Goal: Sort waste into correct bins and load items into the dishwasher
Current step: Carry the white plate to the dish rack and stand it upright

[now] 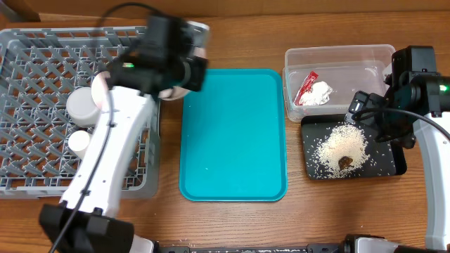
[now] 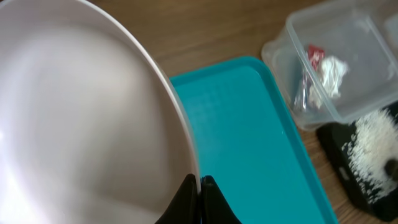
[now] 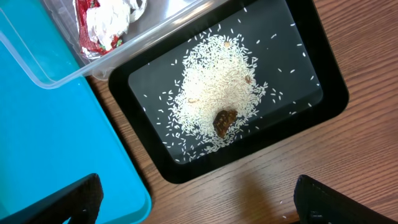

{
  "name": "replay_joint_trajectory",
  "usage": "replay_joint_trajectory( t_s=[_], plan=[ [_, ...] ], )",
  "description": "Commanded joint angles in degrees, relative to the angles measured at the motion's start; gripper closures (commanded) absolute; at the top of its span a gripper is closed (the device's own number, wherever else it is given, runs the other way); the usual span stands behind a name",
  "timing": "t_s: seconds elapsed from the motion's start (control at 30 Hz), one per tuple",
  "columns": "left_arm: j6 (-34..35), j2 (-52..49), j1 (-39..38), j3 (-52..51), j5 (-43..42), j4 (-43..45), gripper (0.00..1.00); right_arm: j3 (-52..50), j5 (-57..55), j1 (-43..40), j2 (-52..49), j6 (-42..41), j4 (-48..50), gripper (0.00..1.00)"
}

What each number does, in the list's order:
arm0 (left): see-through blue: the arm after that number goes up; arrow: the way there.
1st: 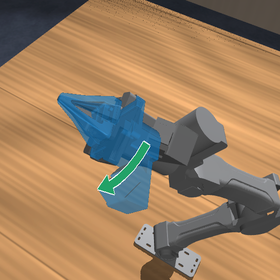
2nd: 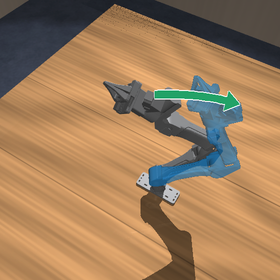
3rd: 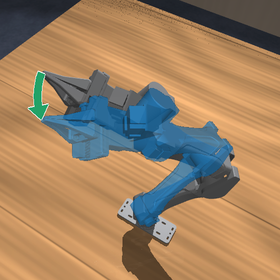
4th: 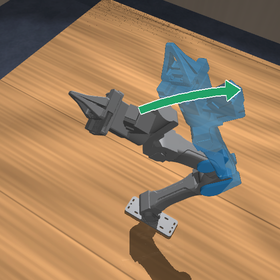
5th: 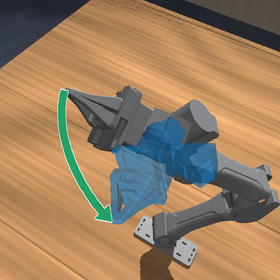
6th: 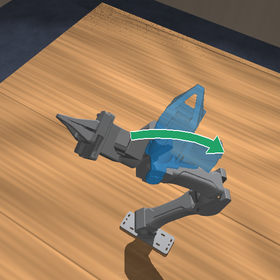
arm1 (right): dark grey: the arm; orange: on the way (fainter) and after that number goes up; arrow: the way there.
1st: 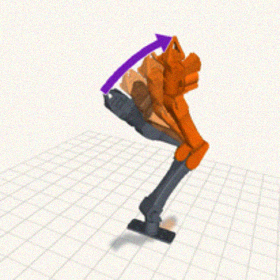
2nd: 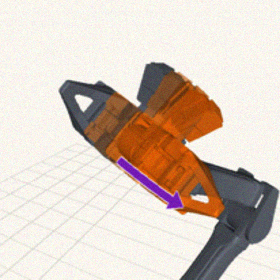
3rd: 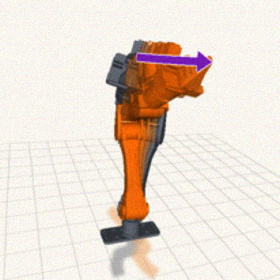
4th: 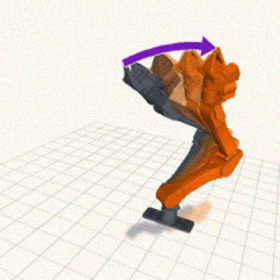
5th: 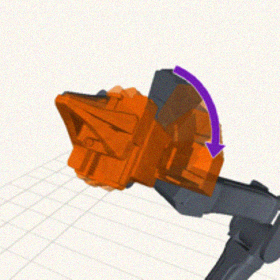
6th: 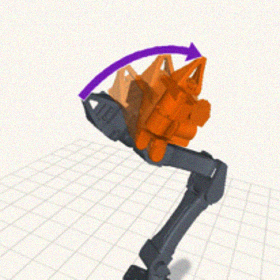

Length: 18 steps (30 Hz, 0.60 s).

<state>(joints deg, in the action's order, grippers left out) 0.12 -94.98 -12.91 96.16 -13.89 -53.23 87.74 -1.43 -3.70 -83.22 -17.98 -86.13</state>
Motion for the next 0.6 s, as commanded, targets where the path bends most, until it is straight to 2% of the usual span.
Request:
replay_joint_trajectory(
  t_s=[0.0,0.1,0.17,0.33,0.57],
  plan=[
    [1.1,0.5,9.0,1.1,-17.5,-0.8,0.96,0.4,0.2,-0.1,0.1,0.2,0.3,0.00],
    [-0.3,-1.8,18.9,1.0,-35.3,-1.0,0.96,0.4,0.2,-0.1,0.1,0.2,0.0,0.00],
    [-0.3,-3.0,22.3,1.0,-39.8,-1.0,0.96,0.4,0.2,-0.1,0.1,0.2,-0.2,0.00],
    [-0.4,-6.7,28.8,1.0,-46.2,-1.0,0.96,0.4,0.2,-0.1,0.1,0.2,-0.2,0.00],
    [-0.9,-12.6,31.1,1.0,-52.7,-0.9,0.96,0.4,0.2,-0.1,0.1,0.2,-0.2,0.00]
  ],
)
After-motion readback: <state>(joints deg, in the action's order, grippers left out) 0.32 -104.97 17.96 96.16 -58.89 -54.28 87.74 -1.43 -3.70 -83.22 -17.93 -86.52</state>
